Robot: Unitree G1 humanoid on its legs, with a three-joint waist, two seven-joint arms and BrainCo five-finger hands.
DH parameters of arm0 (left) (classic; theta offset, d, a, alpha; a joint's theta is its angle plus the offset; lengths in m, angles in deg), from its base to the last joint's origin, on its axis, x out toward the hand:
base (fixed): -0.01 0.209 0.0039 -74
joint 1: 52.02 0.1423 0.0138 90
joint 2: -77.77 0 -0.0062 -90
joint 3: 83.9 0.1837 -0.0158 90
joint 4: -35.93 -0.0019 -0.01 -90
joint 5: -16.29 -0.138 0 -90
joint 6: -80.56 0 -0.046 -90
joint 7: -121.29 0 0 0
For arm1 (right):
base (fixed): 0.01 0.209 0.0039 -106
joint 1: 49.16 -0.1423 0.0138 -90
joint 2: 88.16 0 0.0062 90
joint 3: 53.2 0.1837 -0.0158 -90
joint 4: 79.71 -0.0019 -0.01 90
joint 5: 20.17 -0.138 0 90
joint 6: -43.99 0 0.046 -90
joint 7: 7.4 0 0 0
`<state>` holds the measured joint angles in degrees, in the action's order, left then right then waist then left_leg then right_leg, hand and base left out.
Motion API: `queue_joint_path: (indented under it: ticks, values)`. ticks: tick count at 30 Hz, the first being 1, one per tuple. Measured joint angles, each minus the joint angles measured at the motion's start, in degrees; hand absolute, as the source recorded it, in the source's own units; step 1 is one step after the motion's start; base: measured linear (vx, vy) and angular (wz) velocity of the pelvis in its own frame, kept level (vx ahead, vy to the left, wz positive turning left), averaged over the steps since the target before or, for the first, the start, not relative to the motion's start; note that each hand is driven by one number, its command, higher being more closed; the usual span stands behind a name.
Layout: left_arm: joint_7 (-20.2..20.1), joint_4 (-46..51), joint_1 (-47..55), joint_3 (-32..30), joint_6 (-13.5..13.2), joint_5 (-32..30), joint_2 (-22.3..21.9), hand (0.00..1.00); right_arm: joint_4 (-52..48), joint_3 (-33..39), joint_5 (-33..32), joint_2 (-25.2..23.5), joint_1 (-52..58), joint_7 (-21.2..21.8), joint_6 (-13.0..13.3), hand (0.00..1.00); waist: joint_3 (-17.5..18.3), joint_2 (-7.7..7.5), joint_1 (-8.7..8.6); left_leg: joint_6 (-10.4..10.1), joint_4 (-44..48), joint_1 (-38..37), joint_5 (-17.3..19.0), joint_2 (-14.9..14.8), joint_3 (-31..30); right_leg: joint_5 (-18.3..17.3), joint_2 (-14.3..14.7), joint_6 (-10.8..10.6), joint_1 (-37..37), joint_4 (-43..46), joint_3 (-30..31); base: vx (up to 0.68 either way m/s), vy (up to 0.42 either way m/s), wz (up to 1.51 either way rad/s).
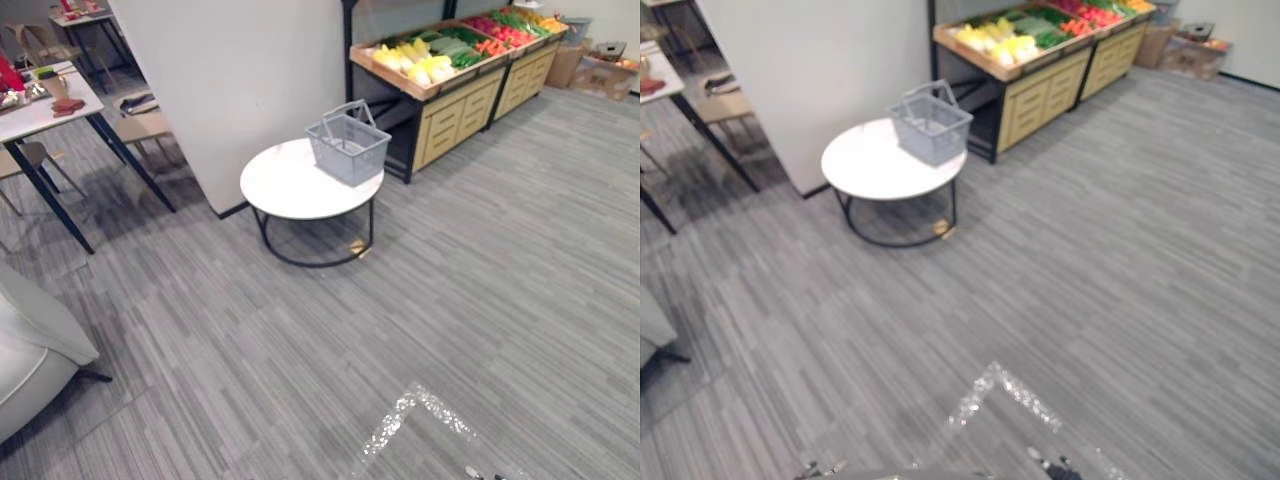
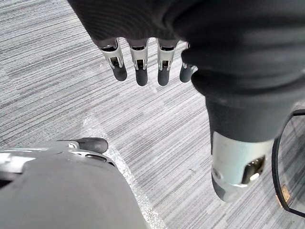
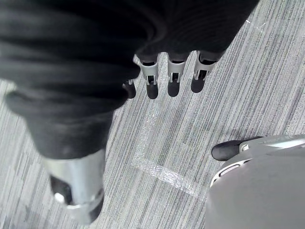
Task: Pick vegetable in the basket
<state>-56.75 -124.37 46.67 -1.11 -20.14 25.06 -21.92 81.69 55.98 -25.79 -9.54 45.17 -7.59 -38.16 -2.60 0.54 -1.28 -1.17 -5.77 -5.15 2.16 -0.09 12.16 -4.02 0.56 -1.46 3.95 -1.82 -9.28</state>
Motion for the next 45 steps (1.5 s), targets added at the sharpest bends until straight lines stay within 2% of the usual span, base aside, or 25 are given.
queue_joint_path:
  ticks: [16, 20, 39, 41, 43, 44, 45]
  values:
    - [0.1, -0.1, 0.0, 0.0, 0.0, 0.1, 0.4, 0.0, 1.1, -0.1, -0.1, -0.1, -0.2, 0.0, 0.0, 0.0, 0.0, -0.78, -0.03, -0.1, 0.0, -0.3, 0.1, -0.3, 0.9, 0.4, 0.3, -0.5, 0.4, -0.5, 0.3, -0.01, -0.025, -0.01]
    - [0.2, -0.1, 0.0, -0.1, -0.1, 0.2, 0.5, 0.0, 1.4, -0.1, -2.4, -0.1, -0.2, 0.1, 0.1, 0.0, 0.0, -0.93, -0.04, -0.1, 0.0, -0.1, 0.1, -0.2, 1.2, 0.9, 0.3, -0.2, 0.4, -1.1, 0.4, -0.03, -0.016, -0.04]
    - [0.5, -0.5, -0.6, -0.5, 0.1, 0.2, 0.5, 0.0, 1.4, 0.1, -3.5, -0.1, -0.3, 0.1, 0.2, 0.0, -0.5, -0.78, -0.11, -0.1, 0.1, 0.7, 0.1, -0.4, 1.2, 1.2, 0.6, 0.2, 0.0, -2.0, 0.4, 0.0, -0.019, 0.0]
    - [1.1, -0.5, -1.3, -0.6, 0.1, 0.3, 0.2, 0.0, 1.2, 0.0, -3.6, 0.0, -1.7, 0.1, 0.2, 0.0, -1.6, -0.25, -0.03, -0.1, 0.3, 1.5, 0.0, -1.2, 2.0, 0.3, 1.1, 1.2, -3.1, 2.4, 0.6, -0.04, -0.053, -0.24]
    - [1.7, -0.4, -2.0, -1.5, 0.2, 1.7, 0.3, 0.0, 0.7, -0.1, -4.5, -0.2, -2.3, 0.1, 0.4, 0.0, -2.7, -0.85, -0.07, -0.7, 1.8, 2.2, 0.8, -1.3, 3.3, -2.1, 0.6, 2.6, -5.3, 6.4, 0.9, -0.05, -0.055, -0.22]
    - [1.7, -0.4, -2.3, -2.1, 0.2, 2.3, 0.4, 0.0, 0.5, -0.2, -4.6, -0.4, -2.3, 0.1, 0.4, 0.0, -3.2, -1.18, -0.11, -1.2, 4.4, 3.2, 2.0, -1.5, 3.3, -2.8, 0.4, 2.8, -5.7, 7.5, 0.9, -0.04, -0.061, -0.09]
    - [1.8, 0.0, -2.6, -2.7, 0.2, 2.4, 0.5, 0.0, 0.3, -0.5, -4.6, -0.5, -2.2, 0.1, 0.4, 0.0, -3.9, -1.53, -0.13, -1.9, 10.6, 5.3, 4.9, -2.4, 3.3, -4.1, 0.2, 3.0, -5.7, 8.9, 0.9, -0.08, -0.086, 0.0]
